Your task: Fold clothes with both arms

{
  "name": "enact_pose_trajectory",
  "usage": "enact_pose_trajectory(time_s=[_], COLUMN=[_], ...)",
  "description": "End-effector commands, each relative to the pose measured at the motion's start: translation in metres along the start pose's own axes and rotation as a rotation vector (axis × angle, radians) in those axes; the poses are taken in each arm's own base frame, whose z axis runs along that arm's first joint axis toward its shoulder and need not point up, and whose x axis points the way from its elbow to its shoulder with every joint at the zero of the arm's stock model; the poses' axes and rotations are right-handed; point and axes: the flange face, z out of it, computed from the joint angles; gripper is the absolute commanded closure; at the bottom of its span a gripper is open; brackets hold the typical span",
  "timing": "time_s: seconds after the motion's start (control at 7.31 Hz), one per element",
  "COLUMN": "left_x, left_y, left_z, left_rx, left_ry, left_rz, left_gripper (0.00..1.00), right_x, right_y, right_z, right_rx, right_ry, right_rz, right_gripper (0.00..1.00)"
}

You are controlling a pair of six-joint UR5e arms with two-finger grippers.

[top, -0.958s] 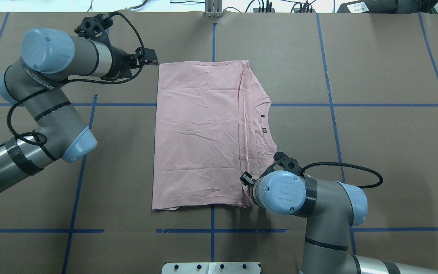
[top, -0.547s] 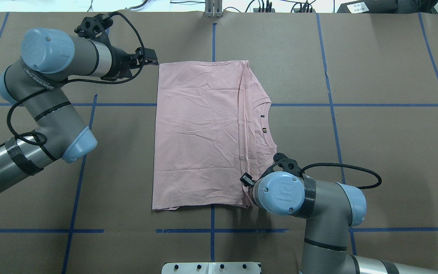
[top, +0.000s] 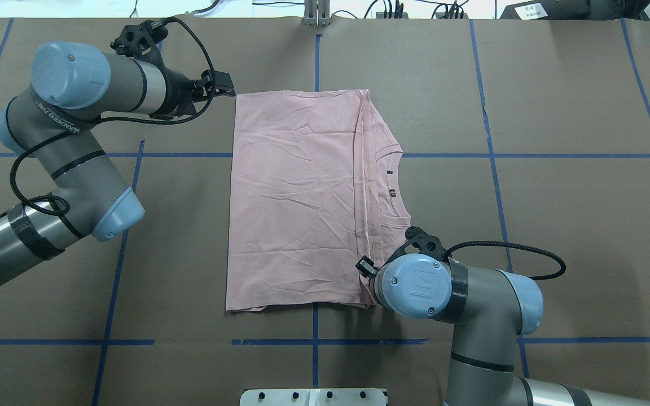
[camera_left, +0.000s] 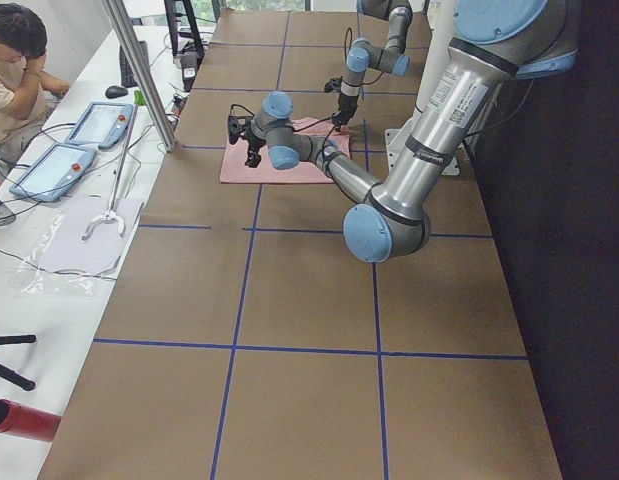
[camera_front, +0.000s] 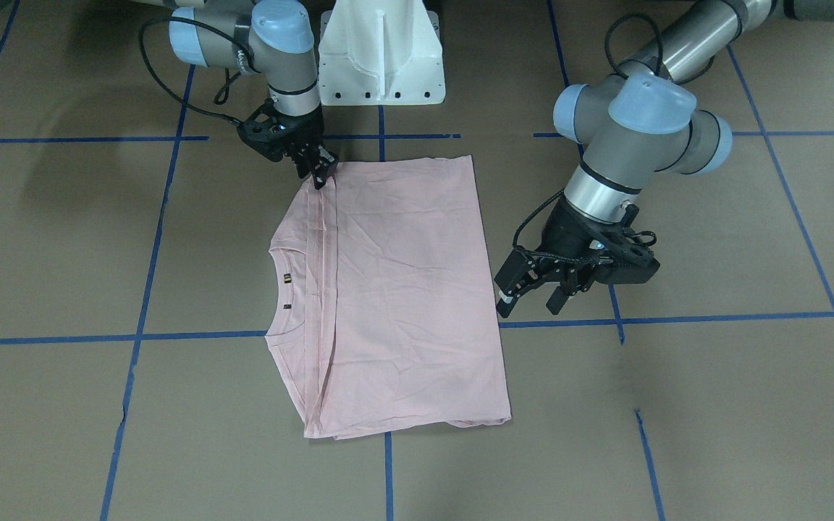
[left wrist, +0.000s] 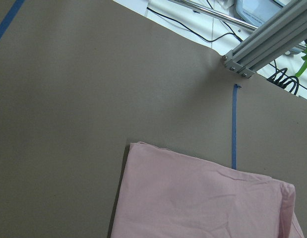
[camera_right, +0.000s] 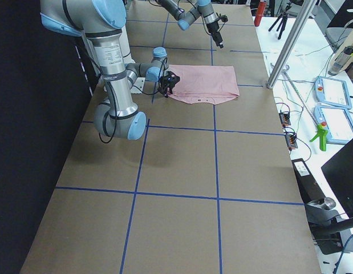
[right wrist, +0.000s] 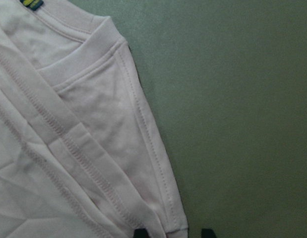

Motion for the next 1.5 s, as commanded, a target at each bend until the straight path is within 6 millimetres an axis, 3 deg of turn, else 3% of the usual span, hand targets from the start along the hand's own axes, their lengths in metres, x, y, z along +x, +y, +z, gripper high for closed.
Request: enact_pose_trajectory(time_s=[0.0,0.82,0.96,1.37], left_x=[0.0002,0.0009,0.0009,0.0015], left_y=[0.0010,0.0007,0.0007,0.0006], left_z=[0.0004,0.0005,0.0005,-0.0011], left_rx=[-0.001,0.000,0.000,0.005], left_ry=[0.000,-0.002,-0.002,0.001], left_rz=[0.001,-0.026,-0.026,-0.027], left_gripper=[0.00,0.00,0.00,0.00], right_x=[-0.0019,-0.0044,-0.0038,-0.0043], right_y=[-0.0012,0.0021,0.0006,0.0010], right_z=[-0.0044,-0.0061,-0.0049,-0.0052], right_rx=[0.010,0.021,0.024,0.023], right_ry=[0.007,0.020,0.024,0.025], right_rz=[-0.001,-0.007,-0.007,-0.007], right_gripper=[1.00,0.97,0.65,0.57])
